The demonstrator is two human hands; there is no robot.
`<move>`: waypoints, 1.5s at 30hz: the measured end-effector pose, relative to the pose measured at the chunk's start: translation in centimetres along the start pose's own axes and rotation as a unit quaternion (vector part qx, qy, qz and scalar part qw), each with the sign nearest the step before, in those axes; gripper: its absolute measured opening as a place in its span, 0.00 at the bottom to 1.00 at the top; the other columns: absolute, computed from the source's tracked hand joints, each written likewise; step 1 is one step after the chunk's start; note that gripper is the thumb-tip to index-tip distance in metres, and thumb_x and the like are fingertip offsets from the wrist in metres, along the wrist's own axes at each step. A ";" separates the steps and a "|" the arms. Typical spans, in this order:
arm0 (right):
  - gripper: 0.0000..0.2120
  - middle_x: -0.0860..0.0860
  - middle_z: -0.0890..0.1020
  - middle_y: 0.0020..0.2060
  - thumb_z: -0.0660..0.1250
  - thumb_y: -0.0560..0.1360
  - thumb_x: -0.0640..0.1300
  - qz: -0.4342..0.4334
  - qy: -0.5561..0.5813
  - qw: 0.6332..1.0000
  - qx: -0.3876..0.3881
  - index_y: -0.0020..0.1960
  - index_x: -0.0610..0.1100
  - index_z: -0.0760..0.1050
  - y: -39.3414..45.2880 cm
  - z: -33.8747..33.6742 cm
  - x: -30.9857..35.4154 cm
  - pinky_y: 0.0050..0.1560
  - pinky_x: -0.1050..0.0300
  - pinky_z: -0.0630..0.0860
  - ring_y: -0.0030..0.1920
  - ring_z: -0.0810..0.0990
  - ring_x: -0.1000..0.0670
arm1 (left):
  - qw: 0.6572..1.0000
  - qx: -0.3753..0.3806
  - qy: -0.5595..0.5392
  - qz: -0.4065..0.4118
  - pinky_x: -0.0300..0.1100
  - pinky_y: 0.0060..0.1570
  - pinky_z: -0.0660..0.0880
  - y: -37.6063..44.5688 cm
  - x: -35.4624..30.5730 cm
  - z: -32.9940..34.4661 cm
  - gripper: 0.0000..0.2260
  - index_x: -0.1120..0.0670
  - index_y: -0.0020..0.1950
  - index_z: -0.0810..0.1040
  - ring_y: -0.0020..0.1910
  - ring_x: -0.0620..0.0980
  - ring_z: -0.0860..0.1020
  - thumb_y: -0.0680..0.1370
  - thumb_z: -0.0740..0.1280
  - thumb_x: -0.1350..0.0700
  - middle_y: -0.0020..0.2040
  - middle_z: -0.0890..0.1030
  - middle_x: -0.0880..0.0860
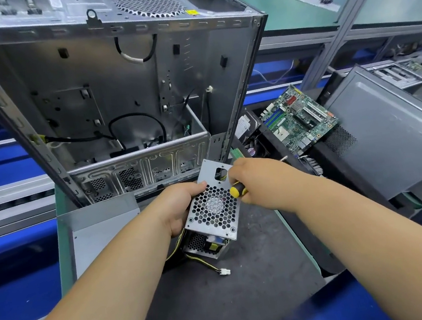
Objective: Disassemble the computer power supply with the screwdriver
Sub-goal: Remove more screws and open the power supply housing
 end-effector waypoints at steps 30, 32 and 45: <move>0.06 0.60 0.79 0.40 0.67 0.79 0.38 0.068 0.514 0.775 -0.360 0.52 0.48 0.79 -5.3 -4.1 -3.6 0.46 0.65 0.78 0.42 0.78 0.58 | 0.999 0.025 -0.017 -0.033 0.51 0.38 0.79 0.7 0.5 0.0 0.09 0.61 0.50 0.79 0.35 0.55 0.85 0.82 0.62 0.57 0.39 0.86 0.57; 0.06 0.61 0.79 0.40 0.67 0.79 0.39 0.066 0.512 0.778 -0.359 0.52 0.48 0.79 -5.4 -4.0 -3.6 0.45 0.67 0.77 0.42 0.78 0.59 | 0.999 0.024 -0.016 -0.033 0.51 0.38 0.79 0.7 0.6 0.0 0.09 0.61 0.50 0.79 0.35 0.55 0.85 0.82 0.62 0.57 0.39 0.86 0.58; 0.17 0.52 0.82 0.47 0.65 0.77 0.39 0.041 0.480 0.819 -0.312 0.63 0.54 0.71 -5.5 -4.8 -3.1 0.58 0.48 0.78 0.52 0.82 0.50 | 1.000 0.019 -0.012 -0.020 0.54 0.41 0.79 0.8 0.4 -0.2 0.09 0.62 0.51 0.78 0.35 0.55 0.85 0.82 0.63 0.58 0.39 0.86 0.58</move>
Point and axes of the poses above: each hand's wrist, its own y-axis towards the middle knuckle, its own z-axis out of the palm, x = y × z, the point moved 8 cm from there along y, towards the middle knuckle
